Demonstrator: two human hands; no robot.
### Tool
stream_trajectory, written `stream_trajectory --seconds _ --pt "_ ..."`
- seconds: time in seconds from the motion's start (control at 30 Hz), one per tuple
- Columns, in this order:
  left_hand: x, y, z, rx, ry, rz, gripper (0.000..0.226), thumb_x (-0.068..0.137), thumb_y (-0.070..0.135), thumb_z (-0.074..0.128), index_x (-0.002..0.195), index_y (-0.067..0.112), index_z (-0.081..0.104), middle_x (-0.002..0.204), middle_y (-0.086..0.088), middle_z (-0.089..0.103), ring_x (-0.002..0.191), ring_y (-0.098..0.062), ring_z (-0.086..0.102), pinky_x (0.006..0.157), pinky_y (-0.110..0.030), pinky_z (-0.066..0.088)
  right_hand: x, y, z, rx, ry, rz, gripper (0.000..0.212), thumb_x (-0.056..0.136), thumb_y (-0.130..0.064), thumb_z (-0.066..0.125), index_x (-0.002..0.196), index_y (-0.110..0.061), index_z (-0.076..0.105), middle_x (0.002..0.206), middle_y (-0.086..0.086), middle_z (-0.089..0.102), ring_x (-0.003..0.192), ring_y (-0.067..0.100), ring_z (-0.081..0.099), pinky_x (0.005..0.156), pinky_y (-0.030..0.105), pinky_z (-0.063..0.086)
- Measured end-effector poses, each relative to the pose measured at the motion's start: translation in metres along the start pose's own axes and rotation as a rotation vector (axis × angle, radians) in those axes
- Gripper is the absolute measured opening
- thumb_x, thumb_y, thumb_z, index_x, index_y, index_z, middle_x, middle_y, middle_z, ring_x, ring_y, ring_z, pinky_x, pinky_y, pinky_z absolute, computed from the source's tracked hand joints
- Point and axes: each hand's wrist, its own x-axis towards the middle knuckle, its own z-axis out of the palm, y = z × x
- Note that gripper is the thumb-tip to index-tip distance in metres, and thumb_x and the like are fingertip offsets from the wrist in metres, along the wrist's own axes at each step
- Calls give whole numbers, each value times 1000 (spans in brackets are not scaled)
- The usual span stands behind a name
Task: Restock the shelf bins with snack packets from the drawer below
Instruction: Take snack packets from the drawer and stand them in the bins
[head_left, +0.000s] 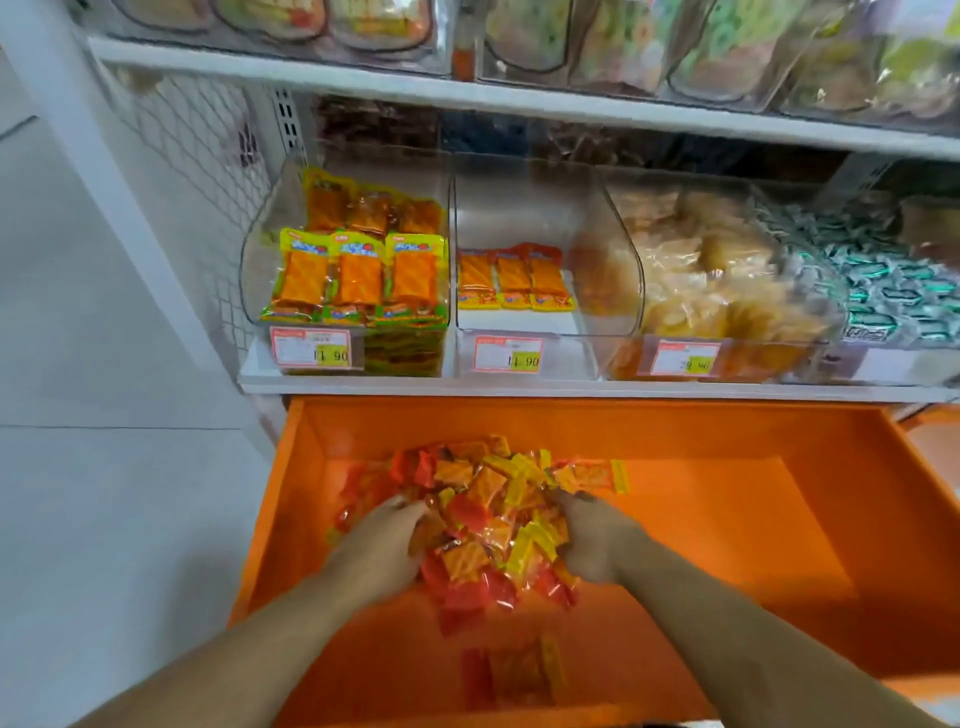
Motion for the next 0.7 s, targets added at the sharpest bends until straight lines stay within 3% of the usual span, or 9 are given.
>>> stream_trajectory --seconds 0.1,0.2,0.27,0.37,0.47,0.53,0.6,0.7 --pt "26 -10 27 -36 -59 -38 55 90 37 66 143 32 51 145 3 49 134 -21 53 110 -36 45 27 10 21 61 29 52 84 89 -15 66 162 -22 25 156 15 41 135 38 52 99 41 52" --pt "56 -13 55 -12 -83 -40 74 91 53 61 157 37 31 162 6 31 148 -23 35 119 -44 37 63 16 42 101 74 26 91 85 -11 67 162 -29 22 167 10 23 147 38 39 109 45 49" --pt "74 -10 71 69 -62 5 81 90 58 58 160 34 25 164 4 27 150 -27 27 121 -47 32 88 18 53 58 95 -4 99 82 -11 71 162 -34 18 170 6 14 153 36 27 115 47 44" --pt "97 3 87 146 22 34 87 89 69 51 161 24 28 161 -1 32 147 -27 30 120 -45 33 122 17 62 -11 158 -73 105 80 -20 75 164 -30 13 172 1 10 157 34 15 122 48 35" --pt "118 13 100 149 86 -28 88 91 72 53 158 19 34 152 -4 41 139 -28 40 112 -43 38 146 18 69 -39 191 -143 106 80 -35 79 165 -25 16 170 0 20 156 32 17 123 47 32" --pt "127 17 103 186 74 -68 80 91 60 63 155 20 37 148 -4 43 134 -30 44 107 -45 44 153 16 74 -30 212 -149 104 79 -38 82 163 -23 23 167 0 30 154 31 23 123 45 33" --pt "133 22 101 200 20 -103 72 90 45 69 151 18 40 147 -6 42 132 -32 45 103 -46 47 155 13 80 15 295 -129 94 79 -38 83 158 -21 36 158 1 44 147 30 32 121 42 35" --pt "133 23 92 182 -36 -127 59 95 38 63 146 15 46 148 -8 39 134 -34 44 100 -47 50 153 10 83 3 374 -122 76 79 -38 82 147 -20 52 141 3 58 134 30 46 113 41 43"
